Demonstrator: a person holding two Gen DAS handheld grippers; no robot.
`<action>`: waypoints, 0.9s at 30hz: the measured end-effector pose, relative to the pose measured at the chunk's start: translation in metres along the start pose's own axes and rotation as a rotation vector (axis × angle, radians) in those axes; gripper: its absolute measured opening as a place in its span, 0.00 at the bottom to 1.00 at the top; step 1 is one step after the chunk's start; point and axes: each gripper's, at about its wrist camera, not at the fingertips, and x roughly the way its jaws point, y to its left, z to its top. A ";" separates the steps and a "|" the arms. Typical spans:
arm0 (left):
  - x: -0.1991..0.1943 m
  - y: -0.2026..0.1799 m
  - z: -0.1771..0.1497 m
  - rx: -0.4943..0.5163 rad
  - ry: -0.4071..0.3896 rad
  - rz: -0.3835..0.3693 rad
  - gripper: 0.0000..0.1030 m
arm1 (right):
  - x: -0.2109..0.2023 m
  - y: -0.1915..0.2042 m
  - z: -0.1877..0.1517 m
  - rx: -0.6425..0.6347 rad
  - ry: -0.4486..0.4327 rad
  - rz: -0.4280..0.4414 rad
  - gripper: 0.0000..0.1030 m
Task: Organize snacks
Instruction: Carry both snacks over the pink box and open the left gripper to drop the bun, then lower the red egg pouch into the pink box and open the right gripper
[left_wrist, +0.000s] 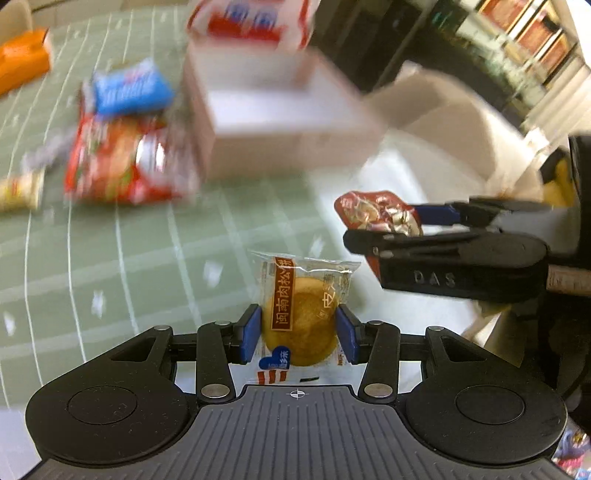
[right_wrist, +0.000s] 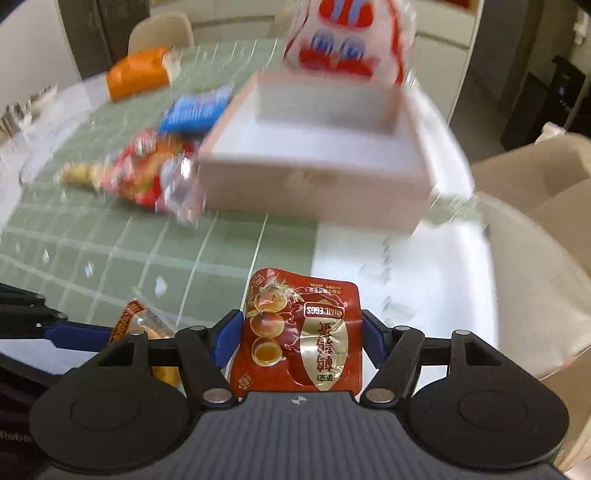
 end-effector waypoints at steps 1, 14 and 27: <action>-0.009 -0.002 0.013 0.000 -0.041 -0.008 0.48 | -0.011 -0.004 0.009 -0.001 -0.037 0.000 0.66; 0.062 0.023 0.181 -0.124 -0.161 -0.009 0.48 | -0.009 -0.070 0.149 -0.008 -0.261 -0.063 0.65; 0.047 0.094 0.161 -0.251 -0.240 0.119 0.36 | 0.101 -0.091 0.155 0.085 -0.043 0.092 0.69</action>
